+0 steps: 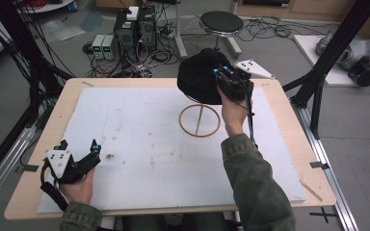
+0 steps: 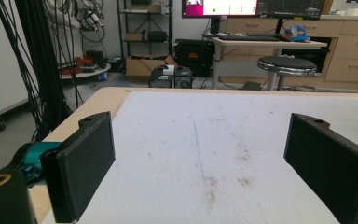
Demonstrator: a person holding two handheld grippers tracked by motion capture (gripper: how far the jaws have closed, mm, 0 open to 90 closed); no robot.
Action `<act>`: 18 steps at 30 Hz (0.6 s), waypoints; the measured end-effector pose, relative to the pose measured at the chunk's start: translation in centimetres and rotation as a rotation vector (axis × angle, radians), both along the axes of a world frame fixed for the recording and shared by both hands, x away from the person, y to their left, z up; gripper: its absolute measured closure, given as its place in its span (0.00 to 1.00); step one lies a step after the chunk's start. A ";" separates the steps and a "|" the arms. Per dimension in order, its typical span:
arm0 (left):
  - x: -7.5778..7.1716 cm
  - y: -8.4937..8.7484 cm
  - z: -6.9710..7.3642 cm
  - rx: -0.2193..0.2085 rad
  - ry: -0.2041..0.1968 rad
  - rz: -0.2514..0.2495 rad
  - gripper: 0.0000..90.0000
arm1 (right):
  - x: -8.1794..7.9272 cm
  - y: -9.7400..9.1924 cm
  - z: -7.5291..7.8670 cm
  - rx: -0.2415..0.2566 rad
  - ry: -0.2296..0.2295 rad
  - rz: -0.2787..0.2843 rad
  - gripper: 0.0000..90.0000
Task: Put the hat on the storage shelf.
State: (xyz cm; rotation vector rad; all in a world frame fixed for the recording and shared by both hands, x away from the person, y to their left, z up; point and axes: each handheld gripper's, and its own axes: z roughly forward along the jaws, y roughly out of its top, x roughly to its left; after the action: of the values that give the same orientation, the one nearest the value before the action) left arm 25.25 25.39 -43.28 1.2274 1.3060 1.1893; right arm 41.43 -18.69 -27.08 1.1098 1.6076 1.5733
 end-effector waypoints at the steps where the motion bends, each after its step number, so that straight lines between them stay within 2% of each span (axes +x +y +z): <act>1: 0.0 0.0 0.0 0.000 -0.002 0.000 0.10 | 0.0 -0.1 0.0 0.003 0.006 0.001 0.91; 3: 0.0 -0.1 0.0 0.002 -0.001 -0.002 0.10 | 0.0 -0.2 -0.2 0.018 0.022 0.006 0.87; 7: 0.1 -0.1 0.0 0.000 -0.001 -0.002 0.10 | -0.3 0.1 -0.2 -0.004 0.026 0.011 0.78; 13: 0.1 -0.2 0.0 0.002 0.002 -0.002 0.10 | -0.7 0.6 -0.3 -0.040 0.010 -0.044 0.59; 18: 0.1 -0.2 -0.1 0.001 0.003 -0.004 0.10 | -1.1 0.2 -0.1 -0.040 0.006 -0.078 0.42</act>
State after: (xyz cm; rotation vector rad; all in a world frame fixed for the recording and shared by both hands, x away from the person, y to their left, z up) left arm 25.39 25.16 -43.34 1.2321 1.3042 1.1857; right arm 40.35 -18.51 -27.21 1.1430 1.5745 1.4824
